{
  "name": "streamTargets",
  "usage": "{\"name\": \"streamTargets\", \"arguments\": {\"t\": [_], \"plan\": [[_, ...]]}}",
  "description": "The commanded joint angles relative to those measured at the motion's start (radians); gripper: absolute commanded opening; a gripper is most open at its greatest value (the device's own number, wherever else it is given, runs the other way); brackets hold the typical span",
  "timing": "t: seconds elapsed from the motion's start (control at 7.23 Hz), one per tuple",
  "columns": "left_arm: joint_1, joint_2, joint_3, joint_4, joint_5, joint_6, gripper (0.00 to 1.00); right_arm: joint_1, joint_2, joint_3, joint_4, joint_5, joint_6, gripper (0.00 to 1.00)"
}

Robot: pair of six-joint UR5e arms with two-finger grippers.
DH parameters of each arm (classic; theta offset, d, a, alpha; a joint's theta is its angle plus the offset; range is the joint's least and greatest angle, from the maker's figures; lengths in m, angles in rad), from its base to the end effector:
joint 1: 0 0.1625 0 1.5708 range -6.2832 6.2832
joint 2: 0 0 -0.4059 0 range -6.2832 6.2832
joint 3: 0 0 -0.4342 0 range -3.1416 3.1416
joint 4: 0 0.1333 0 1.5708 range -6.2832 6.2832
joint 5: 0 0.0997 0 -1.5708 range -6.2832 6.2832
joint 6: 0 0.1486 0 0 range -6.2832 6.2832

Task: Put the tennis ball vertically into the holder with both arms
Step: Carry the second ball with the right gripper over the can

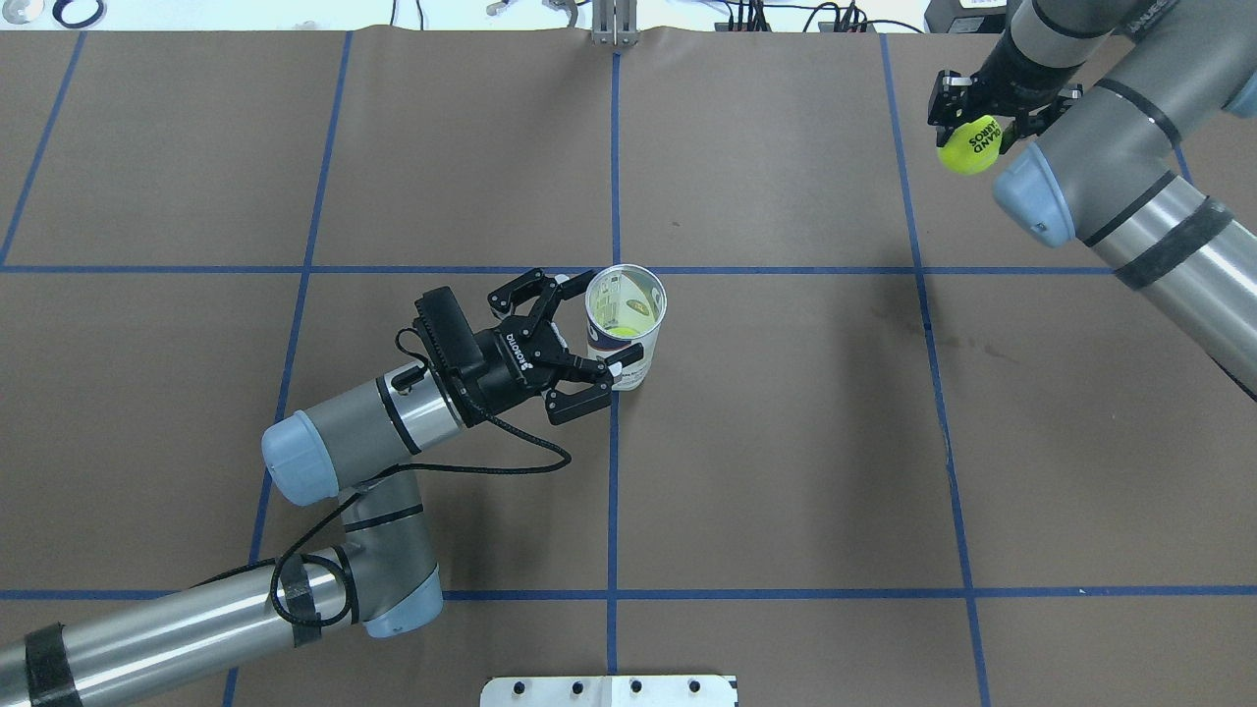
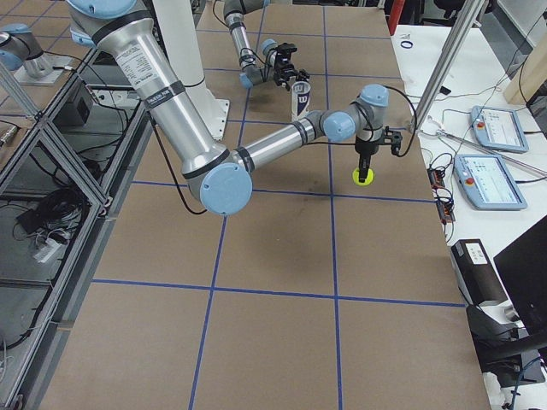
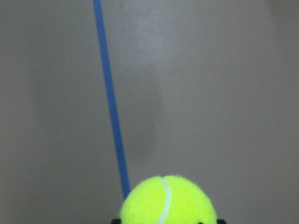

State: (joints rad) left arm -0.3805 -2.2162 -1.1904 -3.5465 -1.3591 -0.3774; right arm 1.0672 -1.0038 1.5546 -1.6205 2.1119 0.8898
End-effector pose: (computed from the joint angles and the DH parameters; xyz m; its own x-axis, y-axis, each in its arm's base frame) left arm 0.6029 -0.4184 0.2047 0.2673 0.8720 -0.4101 0.7261 0.0976 0.6806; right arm -0.3058 -0.6726 0.3415 0.7263 0.2000 0.6576 -0.2240 0.9734 -0.0486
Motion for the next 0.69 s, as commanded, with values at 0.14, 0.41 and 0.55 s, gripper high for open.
{"name": "streamTargets", "arguments": {"t": [0.14, 0.41, 0.55], "plan": [[-0.001, 0.0, 0.0, 0.001, 0.0, 0.0, 0.99, -0.102, 0.005, 0.353, -0.177, 0.088, 0.293, 0.0], [-0.003, 0.0, 0.0, 0.002, 0.0, 0.002, 0.99, -0.194, 0.071, 0.395, -0.177, 0.086, 0.472, 0.0], [-0.002, 0.012, -0.001, 0.0, 0.0, 0.0, 0.99, -0.234, 0.114, 0.392, -0.177, 0.083, 0.518, 0.0]]}}
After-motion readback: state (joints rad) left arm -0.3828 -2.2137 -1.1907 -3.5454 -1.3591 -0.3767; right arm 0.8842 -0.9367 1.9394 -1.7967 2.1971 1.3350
